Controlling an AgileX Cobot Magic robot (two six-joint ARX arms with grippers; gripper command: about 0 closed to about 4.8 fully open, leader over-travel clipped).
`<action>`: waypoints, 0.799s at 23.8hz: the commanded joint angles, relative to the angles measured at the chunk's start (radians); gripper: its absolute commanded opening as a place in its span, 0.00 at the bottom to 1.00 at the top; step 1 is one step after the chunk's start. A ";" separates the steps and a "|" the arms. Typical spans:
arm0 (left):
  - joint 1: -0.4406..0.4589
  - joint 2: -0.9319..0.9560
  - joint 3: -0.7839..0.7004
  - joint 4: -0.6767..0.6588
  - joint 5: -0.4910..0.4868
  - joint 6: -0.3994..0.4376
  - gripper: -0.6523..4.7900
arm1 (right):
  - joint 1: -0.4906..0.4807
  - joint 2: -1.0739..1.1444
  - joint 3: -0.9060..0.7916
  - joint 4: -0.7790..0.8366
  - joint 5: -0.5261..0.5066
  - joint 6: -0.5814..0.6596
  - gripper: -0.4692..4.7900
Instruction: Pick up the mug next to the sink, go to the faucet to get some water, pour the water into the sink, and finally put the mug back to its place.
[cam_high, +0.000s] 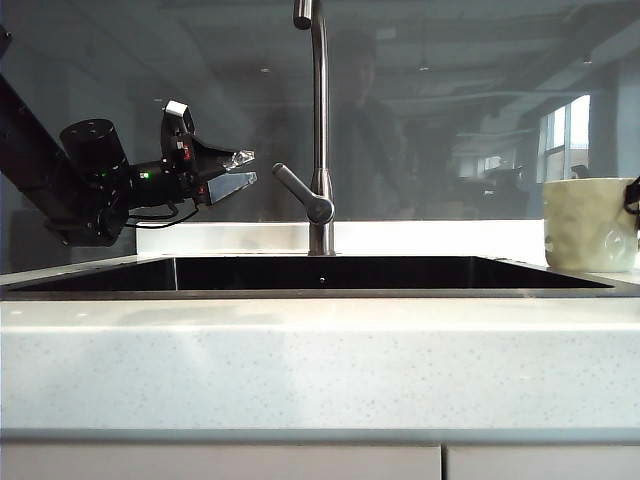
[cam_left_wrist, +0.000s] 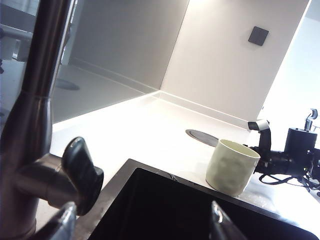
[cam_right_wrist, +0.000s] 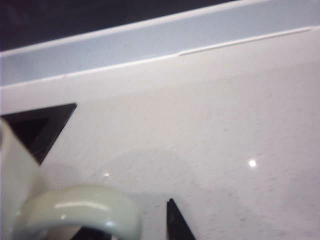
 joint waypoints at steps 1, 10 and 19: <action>0.000 -0.006 0.002 0.013 0.000 -0.002 0.74 | -0.004 -0.025 0.004 0.010 0.004 0.006 0.37; 0.000 -0.006 0.002 0.013 0.005 -0.002 0.74 | -0.004 -0.080 -0.005 -0.054 0.005 0.005 0.46; 0.000 -0.006 0.002 0.012 0.007 -0.002 0.74 | -0.005 -0.168 -0.114 -0.051 0.016 0.005 0.46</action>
